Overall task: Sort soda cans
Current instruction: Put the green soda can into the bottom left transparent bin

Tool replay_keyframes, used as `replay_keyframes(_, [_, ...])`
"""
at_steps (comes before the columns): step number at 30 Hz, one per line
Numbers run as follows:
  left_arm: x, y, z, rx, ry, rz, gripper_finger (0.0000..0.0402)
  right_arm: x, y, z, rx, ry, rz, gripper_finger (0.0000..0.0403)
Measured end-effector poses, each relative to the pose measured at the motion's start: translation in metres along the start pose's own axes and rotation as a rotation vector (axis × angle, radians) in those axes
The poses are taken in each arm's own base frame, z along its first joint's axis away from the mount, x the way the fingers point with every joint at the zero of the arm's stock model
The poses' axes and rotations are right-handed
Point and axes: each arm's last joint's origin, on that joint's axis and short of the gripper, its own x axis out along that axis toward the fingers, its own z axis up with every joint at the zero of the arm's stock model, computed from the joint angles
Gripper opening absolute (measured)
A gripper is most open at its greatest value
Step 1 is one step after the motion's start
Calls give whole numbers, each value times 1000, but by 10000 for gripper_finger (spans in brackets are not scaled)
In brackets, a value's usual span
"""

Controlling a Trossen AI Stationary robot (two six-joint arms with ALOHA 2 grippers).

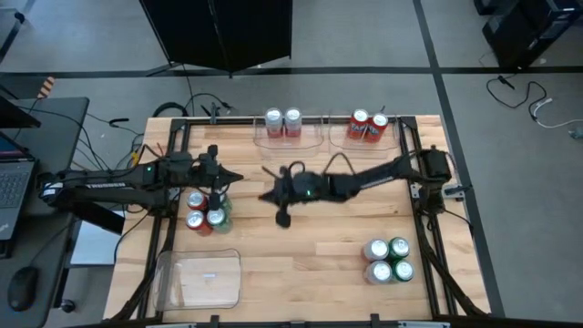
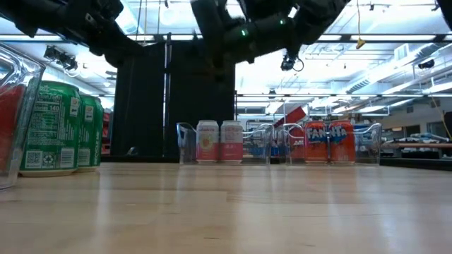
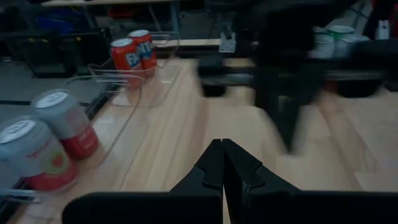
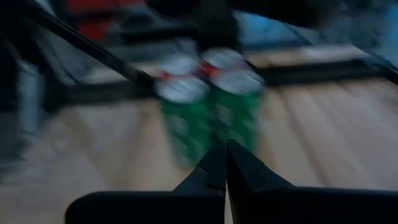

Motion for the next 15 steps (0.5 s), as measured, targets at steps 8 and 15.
replay_keyframes(8, [-6, -1, 4, 5, -36, 85, 0, 40, 45, 11, 11, -90, 51, 28])
replay_keyframes(15, [-17, 2, 7, -9, -83, 147, 0, 76, 53, 16, 4, -34, 45, 120])
